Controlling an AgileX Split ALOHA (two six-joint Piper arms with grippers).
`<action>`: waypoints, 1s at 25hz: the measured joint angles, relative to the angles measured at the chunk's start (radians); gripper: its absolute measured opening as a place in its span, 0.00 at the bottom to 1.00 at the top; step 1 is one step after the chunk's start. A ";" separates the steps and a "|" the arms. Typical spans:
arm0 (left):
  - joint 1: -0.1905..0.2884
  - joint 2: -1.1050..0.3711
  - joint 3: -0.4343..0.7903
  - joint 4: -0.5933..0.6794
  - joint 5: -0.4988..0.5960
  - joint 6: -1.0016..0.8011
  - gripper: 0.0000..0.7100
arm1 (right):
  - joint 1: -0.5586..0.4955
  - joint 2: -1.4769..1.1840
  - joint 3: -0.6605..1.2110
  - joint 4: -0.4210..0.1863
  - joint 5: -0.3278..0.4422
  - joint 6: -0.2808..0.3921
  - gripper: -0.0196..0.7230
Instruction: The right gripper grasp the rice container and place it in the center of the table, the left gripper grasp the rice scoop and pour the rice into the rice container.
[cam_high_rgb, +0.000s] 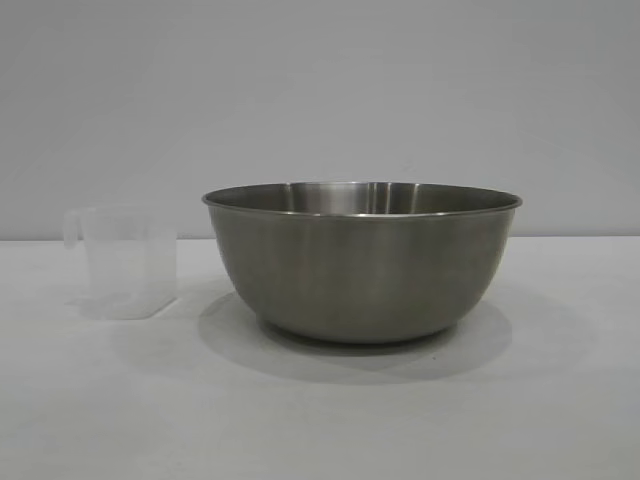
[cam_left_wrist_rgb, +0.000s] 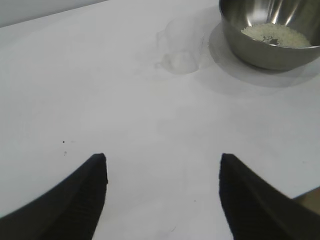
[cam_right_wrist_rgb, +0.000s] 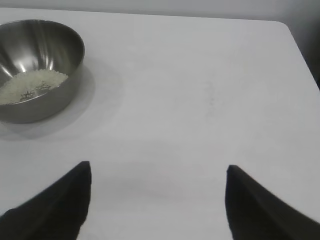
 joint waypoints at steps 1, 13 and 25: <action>0.000 0.000 0.000 0.000 0.000 0.000 0.63 | 0.000 0.000 0.000 0.000 0.000 0.000 0.67; 0.072 0.000 0.000 0.000 0.000 0.004 0.63 | 0.000 0.000 0.000 0.000 0.000 0.000 0.67; 0.353 0.000 0.000 0.000 0.000 0.004 0.63 | 0.000 0.000 0.000 0.000 0.000 0.000 0.67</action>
